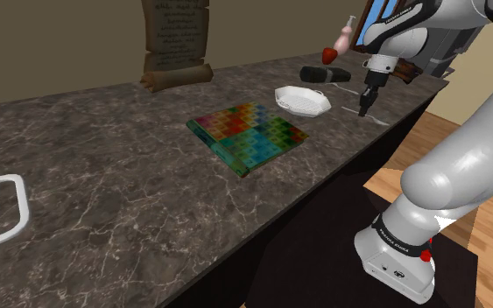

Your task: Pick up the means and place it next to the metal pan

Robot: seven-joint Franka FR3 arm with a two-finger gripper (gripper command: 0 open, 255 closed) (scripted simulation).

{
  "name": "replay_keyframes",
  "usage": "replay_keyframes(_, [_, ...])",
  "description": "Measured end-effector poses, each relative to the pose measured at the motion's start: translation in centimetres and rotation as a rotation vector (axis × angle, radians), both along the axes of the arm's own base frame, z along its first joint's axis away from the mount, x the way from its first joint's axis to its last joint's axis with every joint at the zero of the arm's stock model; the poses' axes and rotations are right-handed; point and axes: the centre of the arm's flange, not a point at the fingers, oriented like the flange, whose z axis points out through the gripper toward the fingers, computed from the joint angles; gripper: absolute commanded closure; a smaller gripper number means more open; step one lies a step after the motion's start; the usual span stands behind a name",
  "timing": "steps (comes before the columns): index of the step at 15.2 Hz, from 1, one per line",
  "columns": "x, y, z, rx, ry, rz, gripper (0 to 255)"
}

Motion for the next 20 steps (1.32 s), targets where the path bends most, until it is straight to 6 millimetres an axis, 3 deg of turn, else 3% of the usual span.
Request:
replay_keyframes(7, [-0.1,-0.1,-3.6,0.0,0.0,0.0,255])
replay_keyframes(13, [-0.1,-0.1,-4.1,0.0,0.0,0.0,255])
replay_keyframes(14, [-0.1,-0.1,-4.1,0.0,0.0,0.0,0])
replay_keyframes(20, [-0.1,-0.1,-4.1,0.0,0.0,0.0,0])
